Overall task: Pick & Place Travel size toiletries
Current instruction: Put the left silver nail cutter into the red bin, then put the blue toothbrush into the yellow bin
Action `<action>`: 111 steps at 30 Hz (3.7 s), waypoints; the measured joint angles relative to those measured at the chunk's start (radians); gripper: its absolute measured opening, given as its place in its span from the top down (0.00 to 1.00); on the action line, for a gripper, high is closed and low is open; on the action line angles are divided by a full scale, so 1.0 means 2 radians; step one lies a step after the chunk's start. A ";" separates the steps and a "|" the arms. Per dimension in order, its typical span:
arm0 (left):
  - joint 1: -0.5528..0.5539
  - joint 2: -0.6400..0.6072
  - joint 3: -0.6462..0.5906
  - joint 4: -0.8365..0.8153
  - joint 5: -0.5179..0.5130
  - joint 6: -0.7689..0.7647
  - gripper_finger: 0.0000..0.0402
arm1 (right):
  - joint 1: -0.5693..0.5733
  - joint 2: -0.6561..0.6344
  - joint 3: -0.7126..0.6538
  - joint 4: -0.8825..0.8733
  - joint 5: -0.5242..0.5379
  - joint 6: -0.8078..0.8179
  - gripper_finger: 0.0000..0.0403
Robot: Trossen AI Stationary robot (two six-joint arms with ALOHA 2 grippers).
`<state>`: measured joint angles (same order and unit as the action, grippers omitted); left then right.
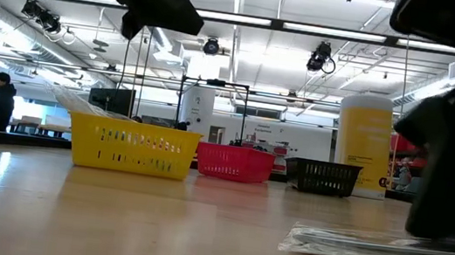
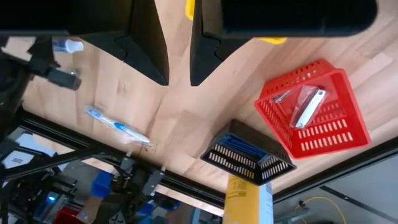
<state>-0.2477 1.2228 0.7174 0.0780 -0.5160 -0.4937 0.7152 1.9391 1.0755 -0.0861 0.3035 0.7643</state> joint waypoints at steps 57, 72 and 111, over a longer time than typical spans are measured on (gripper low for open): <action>-0.061 0.000 0.000 0.024 -0.051 0.025 0.82 | -0.445 -0.094 0.031 -0.098 0.003 -0.381 0.80; -0.060 0.000 0.000 0.024 -0.099 0.041 0.82 | -0.537 -0.035 0.032 -0.043 -0.089 -0.434 0.80; -0.060 0.000 0.000 0.024 -0.103 0.039 0.82 | -0.348 -0.206 0.032 -0.280 -0.058 -0.320 0.51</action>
<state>-0.3676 1.2232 0.7173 0.1257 -0.7227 -0.4149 0.0197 1.5271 1.1393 -0.6452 0.1865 0.1235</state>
